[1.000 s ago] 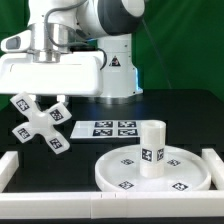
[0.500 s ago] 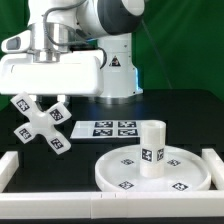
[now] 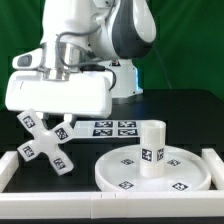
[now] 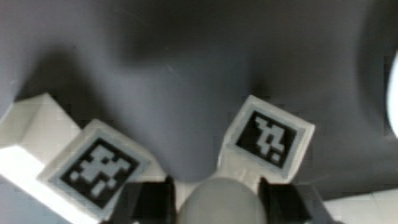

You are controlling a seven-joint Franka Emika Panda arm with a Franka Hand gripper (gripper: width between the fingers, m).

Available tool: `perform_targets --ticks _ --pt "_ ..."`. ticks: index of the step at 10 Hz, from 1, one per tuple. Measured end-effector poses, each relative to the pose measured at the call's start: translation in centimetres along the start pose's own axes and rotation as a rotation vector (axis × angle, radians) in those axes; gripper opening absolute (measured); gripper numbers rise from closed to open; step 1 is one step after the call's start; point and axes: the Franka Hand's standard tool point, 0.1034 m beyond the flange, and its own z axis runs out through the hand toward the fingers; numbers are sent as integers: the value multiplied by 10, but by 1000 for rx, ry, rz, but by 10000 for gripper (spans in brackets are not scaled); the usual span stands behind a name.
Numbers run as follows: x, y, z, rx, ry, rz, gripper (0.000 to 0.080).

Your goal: Assemble round table

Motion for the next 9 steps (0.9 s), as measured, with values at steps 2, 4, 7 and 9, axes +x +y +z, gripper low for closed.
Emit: perform_targets --ticks 2,4,7,9 --pt "-9 -2 7 2 -16 18 215" --pt "-10 -3 8 6 -18 33 215" --pt "-12 -5 9 19 -43 32 291" --pt "-13 -5 9 19 -44 32 587"
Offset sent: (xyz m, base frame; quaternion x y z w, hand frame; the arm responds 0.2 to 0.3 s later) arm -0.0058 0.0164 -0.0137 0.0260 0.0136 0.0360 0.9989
